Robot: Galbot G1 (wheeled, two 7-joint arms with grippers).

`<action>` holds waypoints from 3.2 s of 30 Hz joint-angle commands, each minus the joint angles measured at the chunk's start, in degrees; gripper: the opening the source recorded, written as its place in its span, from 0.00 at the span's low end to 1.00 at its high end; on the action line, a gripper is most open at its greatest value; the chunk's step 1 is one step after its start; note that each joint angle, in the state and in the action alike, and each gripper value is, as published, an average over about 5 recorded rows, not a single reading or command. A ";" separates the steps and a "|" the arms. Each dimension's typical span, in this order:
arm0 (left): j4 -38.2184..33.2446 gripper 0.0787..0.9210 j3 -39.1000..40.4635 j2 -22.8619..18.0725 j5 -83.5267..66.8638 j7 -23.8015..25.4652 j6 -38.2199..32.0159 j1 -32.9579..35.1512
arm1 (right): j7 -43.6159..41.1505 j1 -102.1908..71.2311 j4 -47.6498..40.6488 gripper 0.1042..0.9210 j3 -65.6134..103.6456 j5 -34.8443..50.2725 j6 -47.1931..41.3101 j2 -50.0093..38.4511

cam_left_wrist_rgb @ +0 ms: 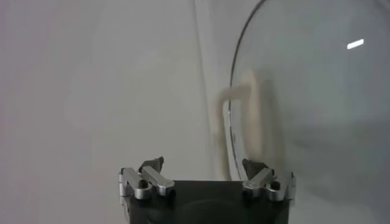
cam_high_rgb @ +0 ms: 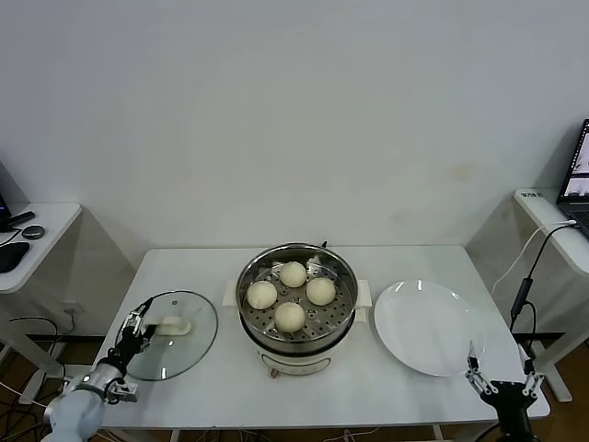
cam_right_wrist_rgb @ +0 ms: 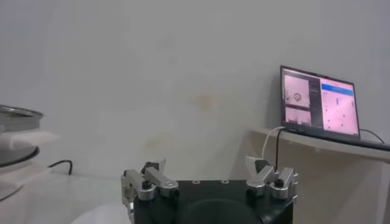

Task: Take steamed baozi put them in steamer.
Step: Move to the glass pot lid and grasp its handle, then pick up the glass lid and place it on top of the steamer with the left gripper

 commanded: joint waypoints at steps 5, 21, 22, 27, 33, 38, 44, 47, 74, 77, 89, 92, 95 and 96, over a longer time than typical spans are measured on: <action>1.86 0.88 1.55 -0.32 1.07 0.96 0.22 -3.07 | -0.05 -0.37 -0.19 0.88 -0.22 -0.60 0.02 0.38; -2.44 0.88 3.64 -0.05 -1.06 5.74 2.69 -1.72 | -0.16 -0.70 -0.73 0.88 -1.49 -1.82 0.17 0.66; -2.76 0.88 3.70 -0.01 -1.18 5.96 2.85 -1.62 | -0.17 -0.69 -0.77 0.88 -1.61 -1.93 0.16 0.68; -4.73 0.88 3.90 0.08 -1.67 6.97 3.55 -1.18 | -0.19 -0.69 -0.99 0.88 -2.04 -2.39 0.20 0.76; -5.82 0.88 4.04 0.39 -2.01 8.00 4.22 -0.99 | -0.27 -0.65 -1.22 0.88 -2.31 -2.67 0.22 0.81; -6.06 0.88 4.13 0.47 -2.24 8.62 4.76 -1.25 | -0.29 -0.66 -1.42 0.88 -2.61 -2.92 0.25 0.88; -4.76 0.88 4.38 0.51 -2.24 8.97 5.67 -2.36 | -0.36 -0.66 -1.58 0.88 -2.80 -3.08 0.32 0.88; -2.48 0.88 4.64 0.10 -2.05 8.44 5.80 -3.41 | -0.40 -0.66 -1.62 0.88 -2.88 -3.17 0.37 0.91; -1.59 0.20 4.46 -1.23 -8.12 1.99 6.32 -1.09 | -0.66 -0.59 -1.25 0.88 -3.57 -3.37 0.44 0.57; -6.24 0.13 3.82 -0.69 -9.59 1.92 7.92 1.66 | -0.64 -0.51 -1.61 0.88 -3.71 -3.52 0.70 0.18; -41.15 0.11 -4.57 6.84 -21.88 7.41 30.46 23.85 | -0.74 -0.33 -1.48 0.88 -5.88 -4.22 0.43 -1.42; -47.15 0.11 -6.79 9.20 -24.78 11.32 36.47 25.36 | -0.75 -0.35 -1.50 0.88 -6.78 -4.51 0.38 -1.91; -52.69 0.11 -6.80 11.56 -28.32 15.17 41.59 24.39 | -0.75 -0.30 -1.64 0.88 -7.60 -5.05 0.41 -2.28; -54.65 0.11 -5.92 12.42 -29.36 16.32 43.31 23.71 | -0.75 -0.26 -1.72 0.88 -7.83 -5.36 0.46 -2.34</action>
